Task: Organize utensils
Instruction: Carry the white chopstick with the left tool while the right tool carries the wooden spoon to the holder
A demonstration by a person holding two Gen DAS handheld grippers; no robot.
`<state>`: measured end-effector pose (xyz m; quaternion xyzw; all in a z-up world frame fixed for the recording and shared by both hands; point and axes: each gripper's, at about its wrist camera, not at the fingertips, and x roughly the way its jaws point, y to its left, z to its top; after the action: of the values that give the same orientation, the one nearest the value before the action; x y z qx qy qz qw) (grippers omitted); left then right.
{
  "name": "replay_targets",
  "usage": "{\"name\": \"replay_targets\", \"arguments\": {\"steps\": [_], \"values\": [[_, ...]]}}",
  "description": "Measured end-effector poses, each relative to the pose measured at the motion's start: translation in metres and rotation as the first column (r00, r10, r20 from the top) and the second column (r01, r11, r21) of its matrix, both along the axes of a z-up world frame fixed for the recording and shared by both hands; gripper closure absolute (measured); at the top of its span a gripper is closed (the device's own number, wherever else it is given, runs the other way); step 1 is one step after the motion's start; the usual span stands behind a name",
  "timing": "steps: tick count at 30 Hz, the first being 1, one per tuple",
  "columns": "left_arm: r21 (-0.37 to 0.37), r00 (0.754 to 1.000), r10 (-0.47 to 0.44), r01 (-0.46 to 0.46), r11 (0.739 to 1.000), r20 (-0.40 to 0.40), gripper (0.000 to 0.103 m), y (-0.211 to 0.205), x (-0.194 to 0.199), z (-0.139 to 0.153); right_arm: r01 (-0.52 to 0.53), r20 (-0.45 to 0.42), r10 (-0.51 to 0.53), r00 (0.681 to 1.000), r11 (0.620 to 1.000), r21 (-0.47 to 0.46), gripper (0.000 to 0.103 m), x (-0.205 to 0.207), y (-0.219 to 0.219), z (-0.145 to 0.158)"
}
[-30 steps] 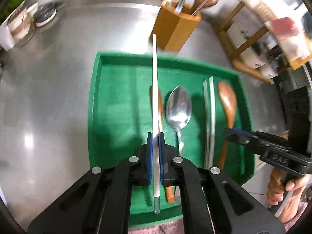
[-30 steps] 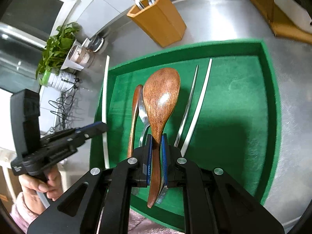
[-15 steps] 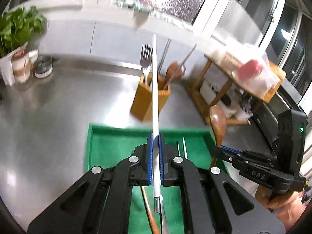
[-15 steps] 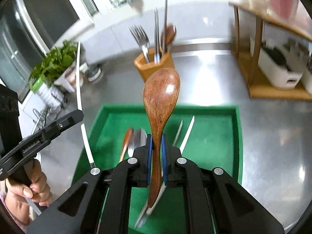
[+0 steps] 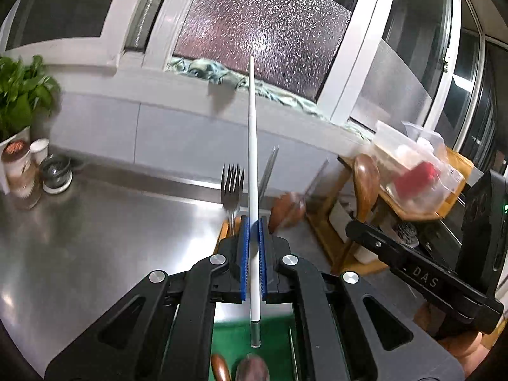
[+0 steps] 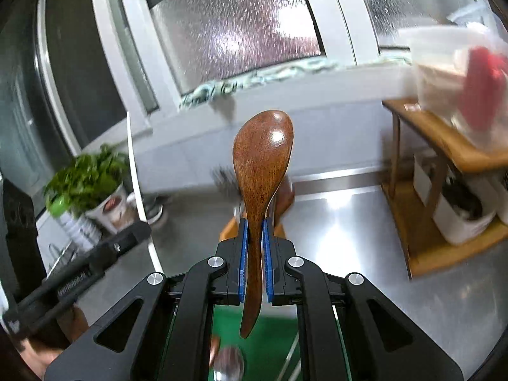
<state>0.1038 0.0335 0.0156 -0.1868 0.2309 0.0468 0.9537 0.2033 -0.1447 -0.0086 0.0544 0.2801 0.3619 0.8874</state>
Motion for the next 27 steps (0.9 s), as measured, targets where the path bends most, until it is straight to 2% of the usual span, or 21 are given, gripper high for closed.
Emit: {"name": "replay_targets", "arguments": {"steps": [7,15,19,27], "values": [[0.005,0.999,0.033,-0.033,0.999,0.032,0.099,0.013,0.049,0.005,0.018,0.035,-0.019,0.999,0.999,0.028,0.094,0.041,0.032,0.005],[0.005,0.996,0.061,-0.062,0.998,0.058,0.099,0.029,0.094,-0.005,-0.024,0.109,0.028,0.994,0.999,-0.032,0.094,0.06,0.062,-0.01],[-0.003,0.997,0.051,-0.051,0.999,0.051,0.099,0.034,0.101,-0.016,-0.059,0.146,0.065,0.987,0.997,-0.042,0.094,0.059,0.064,-0.02],[0.006,0.999,0.004,-0.004,1.0,0.033,0.099,0.036,0.091,-0.035,-0.128,0.145,0.14,0.979,0.987,-0.093,0.093,0.048,0.067,-0.041]]}}
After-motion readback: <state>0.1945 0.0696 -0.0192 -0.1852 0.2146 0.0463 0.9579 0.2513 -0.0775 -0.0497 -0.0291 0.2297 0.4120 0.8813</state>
